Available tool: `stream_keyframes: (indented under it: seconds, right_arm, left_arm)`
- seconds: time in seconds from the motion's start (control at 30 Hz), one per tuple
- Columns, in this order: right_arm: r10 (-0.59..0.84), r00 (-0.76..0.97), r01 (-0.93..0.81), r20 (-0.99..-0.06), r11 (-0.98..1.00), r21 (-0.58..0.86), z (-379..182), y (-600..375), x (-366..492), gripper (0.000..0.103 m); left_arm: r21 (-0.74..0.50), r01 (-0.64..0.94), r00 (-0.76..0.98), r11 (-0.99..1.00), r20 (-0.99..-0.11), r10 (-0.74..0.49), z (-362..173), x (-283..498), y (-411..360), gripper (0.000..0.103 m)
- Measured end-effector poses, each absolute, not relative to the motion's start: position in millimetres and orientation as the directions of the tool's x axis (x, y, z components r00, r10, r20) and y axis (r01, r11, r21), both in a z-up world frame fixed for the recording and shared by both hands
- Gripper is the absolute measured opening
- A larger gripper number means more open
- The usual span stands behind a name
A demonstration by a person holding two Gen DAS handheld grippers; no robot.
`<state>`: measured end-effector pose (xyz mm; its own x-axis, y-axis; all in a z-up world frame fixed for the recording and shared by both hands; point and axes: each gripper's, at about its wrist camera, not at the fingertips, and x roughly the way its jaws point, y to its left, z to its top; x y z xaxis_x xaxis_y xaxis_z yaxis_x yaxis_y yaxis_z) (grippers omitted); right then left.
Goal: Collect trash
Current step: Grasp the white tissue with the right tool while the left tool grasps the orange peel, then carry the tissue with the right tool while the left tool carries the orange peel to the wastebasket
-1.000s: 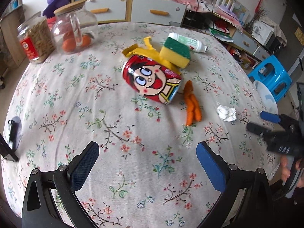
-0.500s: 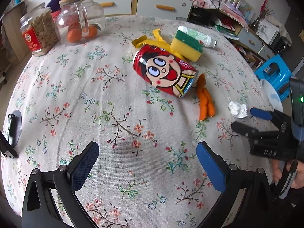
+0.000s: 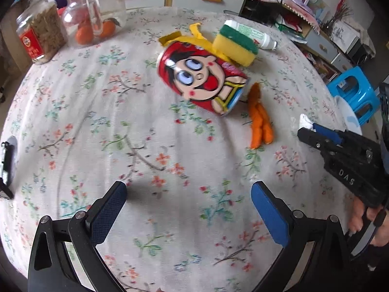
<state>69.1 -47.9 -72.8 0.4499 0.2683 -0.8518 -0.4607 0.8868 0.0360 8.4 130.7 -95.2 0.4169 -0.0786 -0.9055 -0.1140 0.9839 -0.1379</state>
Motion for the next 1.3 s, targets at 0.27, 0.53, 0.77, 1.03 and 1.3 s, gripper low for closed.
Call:
stream_keyframes:
  seconds: [0.27,0.53,0.77,1.03,1.3]
  right_arm:
    - [0.272,0.468,-0.421,-0.841,0.905,0.058,-60,-72,68,0.026]
    - [0.258,0.487,-0.349,-0.834,0.933,0.085,-50,-109,69,0.026]
    - [0.248,0.496,-0.323,-0.832,0.942,0.088,-46,-125,68,0.026]
    - [0.249,0.512,-0.299,-0.822,0.949,0.102,-41,-142,69,0.026]
    - [0.250,0.534,-0.249,-0.808,0.959,0.132,-31,-173,74,0.026]
  left_arm:
    - [-0.226,-0.021,0.473,0.974,-0.860,-0.189,-90,25,99,0.088]
    - [-0.221,0.033,0.519,0.975,-0.830,-0.206,-95,50,75,0.053]
    - [-0.199,0.019,0.535,0.980,-0.826,-0.178,-100,62,68,0.033]
    - [-0.277,0.011,0.523,0.961,-0.817,-0.242,-97,65,61,0.018]
    - [-0.280,0.106,0.540,0.954,-0.789,-0.292,-76,61,25,0.018]
